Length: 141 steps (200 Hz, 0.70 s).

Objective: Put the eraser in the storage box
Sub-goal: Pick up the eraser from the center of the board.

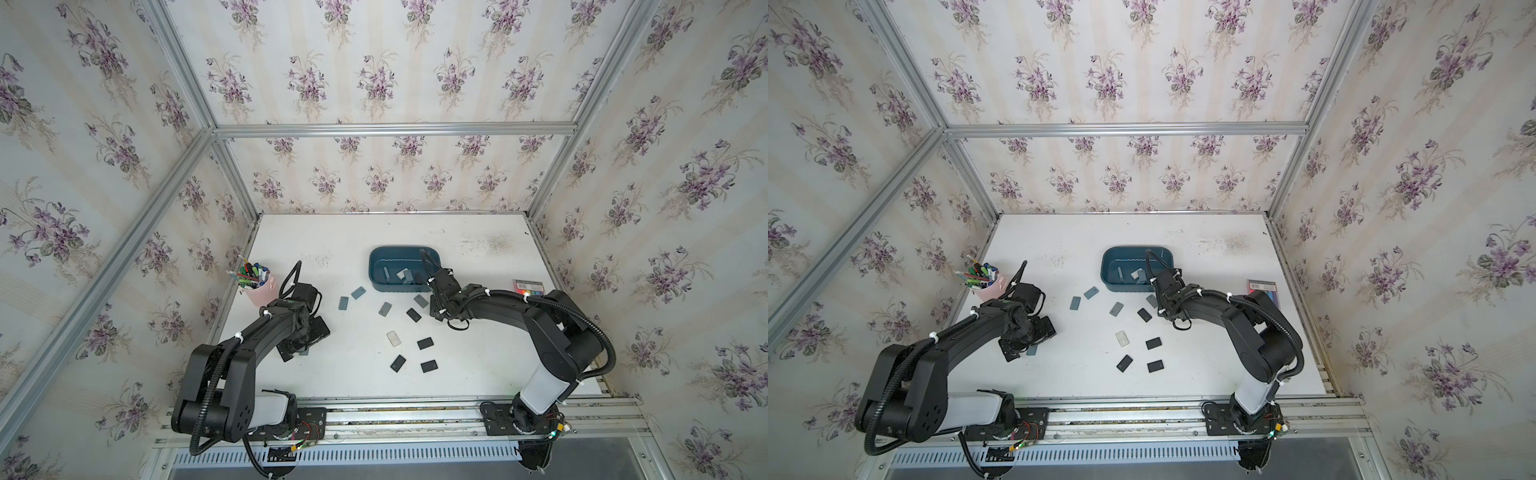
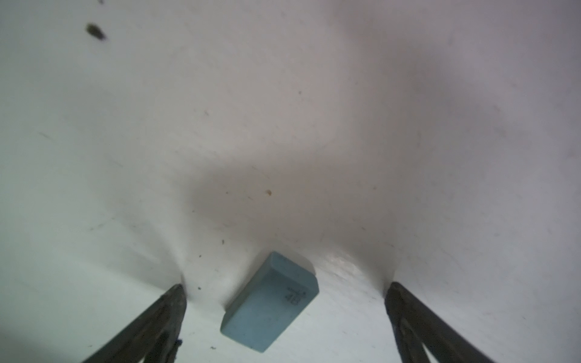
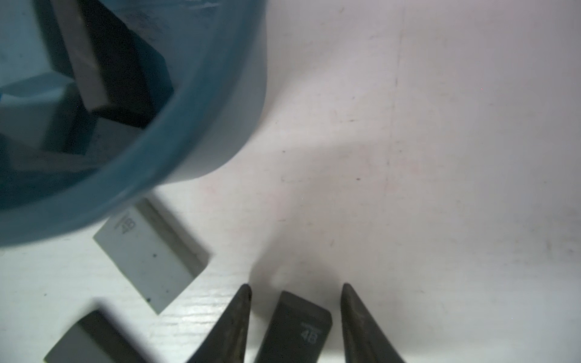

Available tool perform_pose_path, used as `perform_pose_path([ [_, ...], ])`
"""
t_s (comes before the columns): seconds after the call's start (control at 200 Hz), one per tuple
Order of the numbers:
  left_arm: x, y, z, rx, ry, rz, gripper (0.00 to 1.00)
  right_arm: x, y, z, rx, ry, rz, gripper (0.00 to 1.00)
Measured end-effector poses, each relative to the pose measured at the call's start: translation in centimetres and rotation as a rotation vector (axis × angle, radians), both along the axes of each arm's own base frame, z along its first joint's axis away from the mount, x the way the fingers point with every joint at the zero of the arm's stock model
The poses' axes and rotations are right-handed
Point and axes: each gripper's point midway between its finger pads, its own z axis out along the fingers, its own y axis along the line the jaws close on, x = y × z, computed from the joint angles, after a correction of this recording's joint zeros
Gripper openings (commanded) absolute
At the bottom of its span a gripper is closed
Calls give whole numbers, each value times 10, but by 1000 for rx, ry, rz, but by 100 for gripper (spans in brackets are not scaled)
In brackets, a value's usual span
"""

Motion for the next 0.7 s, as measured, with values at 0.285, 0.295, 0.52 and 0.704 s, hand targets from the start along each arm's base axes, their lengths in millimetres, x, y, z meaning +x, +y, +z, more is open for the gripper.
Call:
perform_pose_path([
  [0.285,-1,0,-1,-4,-2,-1,99,-8,1,0,28,-19,12,43],
  [0.295,-1,0,-1,-4,-2,-1,99,-8,1,0,29,-20,13,43],
  [0.52,-1,-1,-1,-4,-1,-4,99,-14,3,-1,38,-30,22,48],
  [0.704,-1,-1,-1,-4,-2,-5,99,-15,0,-5,17,-22,18,41],
])
